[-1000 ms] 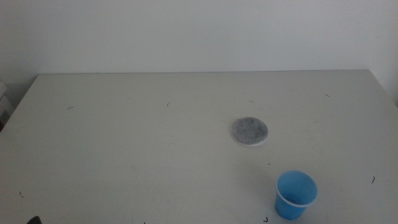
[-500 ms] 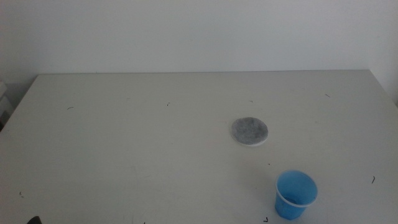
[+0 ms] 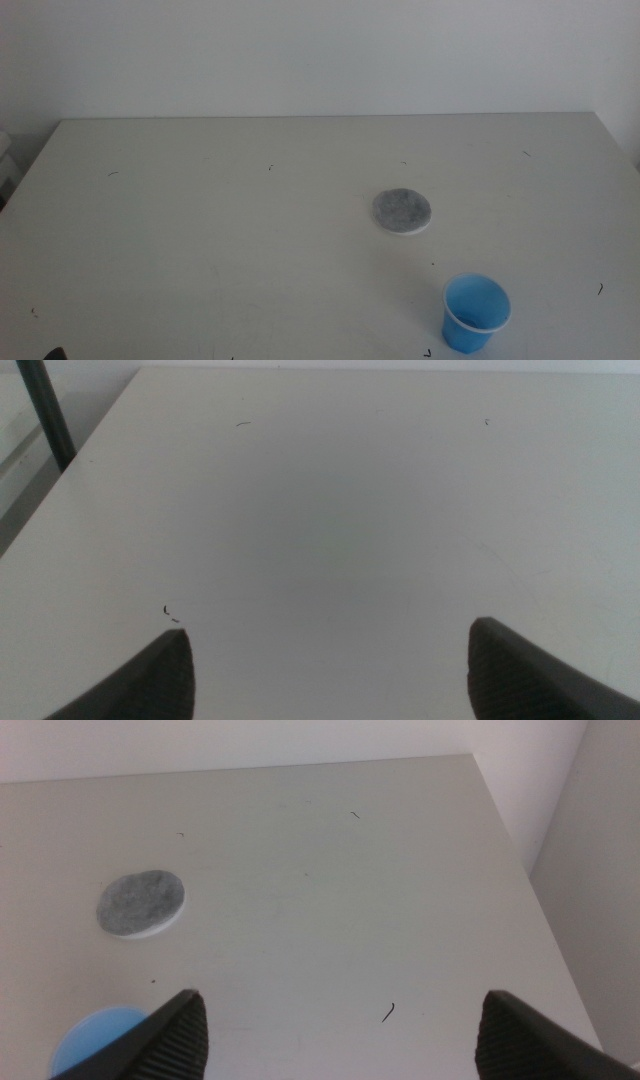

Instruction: Place an empty cup on a cup mat.

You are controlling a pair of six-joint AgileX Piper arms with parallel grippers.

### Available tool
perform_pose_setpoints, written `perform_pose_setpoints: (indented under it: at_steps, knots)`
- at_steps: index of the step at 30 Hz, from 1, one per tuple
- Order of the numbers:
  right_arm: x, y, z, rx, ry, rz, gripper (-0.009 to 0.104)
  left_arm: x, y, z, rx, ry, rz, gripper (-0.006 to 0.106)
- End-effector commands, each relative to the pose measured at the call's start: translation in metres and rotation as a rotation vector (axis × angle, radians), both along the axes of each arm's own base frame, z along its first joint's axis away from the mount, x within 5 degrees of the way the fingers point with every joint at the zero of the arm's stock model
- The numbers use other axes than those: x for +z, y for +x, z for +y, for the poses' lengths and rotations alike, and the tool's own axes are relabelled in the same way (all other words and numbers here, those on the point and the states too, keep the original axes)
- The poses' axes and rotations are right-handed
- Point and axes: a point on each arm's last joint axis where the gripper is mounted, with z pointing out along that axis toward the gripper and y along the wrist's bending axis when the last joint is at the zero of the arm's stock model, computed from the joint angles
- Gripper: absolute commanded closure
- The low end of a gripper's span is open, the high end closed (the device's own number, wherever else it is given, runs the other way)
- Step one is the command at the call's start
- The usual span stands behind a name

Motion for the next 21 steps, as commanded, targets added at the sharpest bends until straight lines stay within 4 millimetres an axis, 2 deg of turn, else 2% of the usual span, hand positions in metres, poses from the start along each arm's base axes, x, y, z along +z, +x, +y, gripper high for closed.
perform_pose_setpoints:
  at_steps: [1, 12, 17, 21]
  knots:
    - [0.03, 0.008, 0.001, 0.003, 0.001, -0.041, 0.01, 0.008, 0.001, 0.0, 0.0, -0.015, -0.075, -0.005]
    - [0.09, 0.045, 0.008, 0.028, 0.084, 0.235, 0.01, 0.008, 0.001, 0.0, 0.0, -0.015, -0.075, -0.005]
    - [0.1, 0.07, 0.01, 0.021, 0.093, 0.39, 0.01, 0.008, 0.001, 0.0, 0.0, -0.015, -0.075, -0.005]
    - [0.104, 0.089, 0.021, 0.061, 0.1, 0.455, 0.01, 0.008, 0.001, 0.0, 0.0, -0.015, -0.075, -0.005]
